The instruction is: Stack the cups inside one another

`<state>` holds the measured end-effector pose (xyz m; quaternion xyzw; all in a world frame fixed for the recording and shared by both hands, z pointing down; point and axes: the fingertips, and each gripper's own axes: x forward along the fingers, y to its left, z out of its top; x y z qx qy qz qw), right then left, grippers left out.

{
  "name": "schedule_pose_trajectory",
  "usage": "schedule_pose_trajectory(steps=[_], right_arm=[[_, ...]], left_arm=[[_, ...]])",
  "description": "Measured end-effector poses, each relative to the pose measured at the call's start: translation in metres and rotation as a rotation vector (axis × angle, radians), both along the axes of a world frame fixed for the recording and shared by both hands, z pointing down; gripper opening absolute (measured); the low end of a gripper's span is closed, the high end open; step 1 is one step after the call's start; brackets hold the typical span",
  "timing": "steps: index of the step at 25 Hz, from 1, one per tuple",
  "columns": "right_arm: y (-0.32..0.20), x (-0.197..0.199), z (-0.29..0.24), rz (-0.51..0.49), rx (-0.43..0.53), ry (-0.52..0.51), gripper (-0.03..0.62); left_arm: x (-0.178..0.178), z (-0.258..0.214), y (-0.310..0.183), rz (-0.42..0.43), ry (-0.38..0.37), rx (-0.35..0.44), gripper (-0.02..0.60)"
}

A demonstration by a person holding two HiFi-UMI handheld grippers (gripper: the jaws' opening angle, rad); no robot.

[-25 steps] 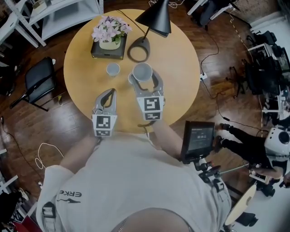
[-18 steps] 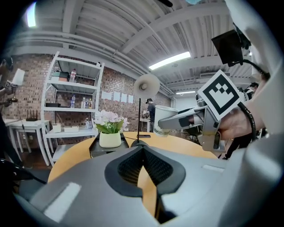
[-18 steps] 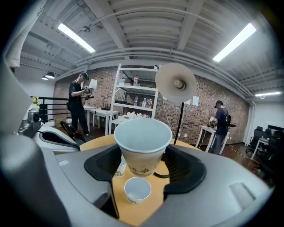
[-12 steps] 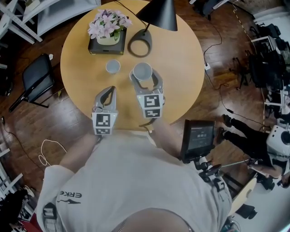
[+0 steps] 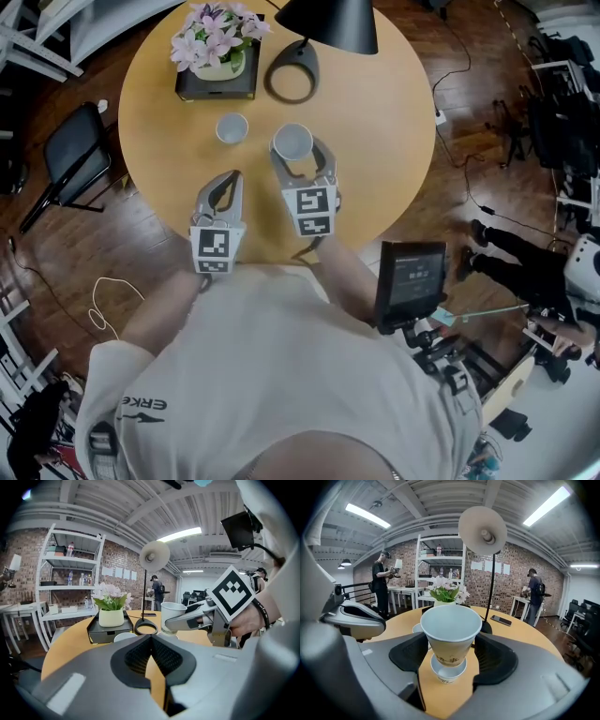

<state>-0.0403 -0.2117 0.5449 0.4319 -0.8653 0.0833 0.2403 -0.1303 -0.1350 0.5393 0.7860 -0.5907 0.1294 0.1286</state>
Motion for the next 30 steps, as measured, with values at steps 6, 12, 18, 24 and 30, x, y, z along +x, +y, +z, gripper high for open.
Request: schedule_pose_trajectory(steps=[6,12,18,24,30], right_arm=[[0.0,0.002,0.027,0.008,-0.054,0.009,0.325],[-0.002,0.001,0.038,0.006,-0.075,0.007,0.327],[0.0,-0.001,0.055,-0.015,-0.125,0.025,0.339],[0.0,-0.002,0.062,-0.024,-0.144,0.03,0.35],[0.002,-0.002,0.069,-0.036,-0.175,0.04,0.386]], left_arm=[[-0.001,0.012,0.0,0.003,-0.009,-0.036,0.002],[-0.002,0.018,-0.005,-0.001,-0.012,-0.051,0.002],[0.001,0.02,-0.009,0.0,-0.011,-0.056,0.002],[0.001,0.024,-0.013,-0.004,-0.008,-0.065,0.002],[0.002,0.027,-0.015,-0.005,-0.004,-0.072,0.002]])
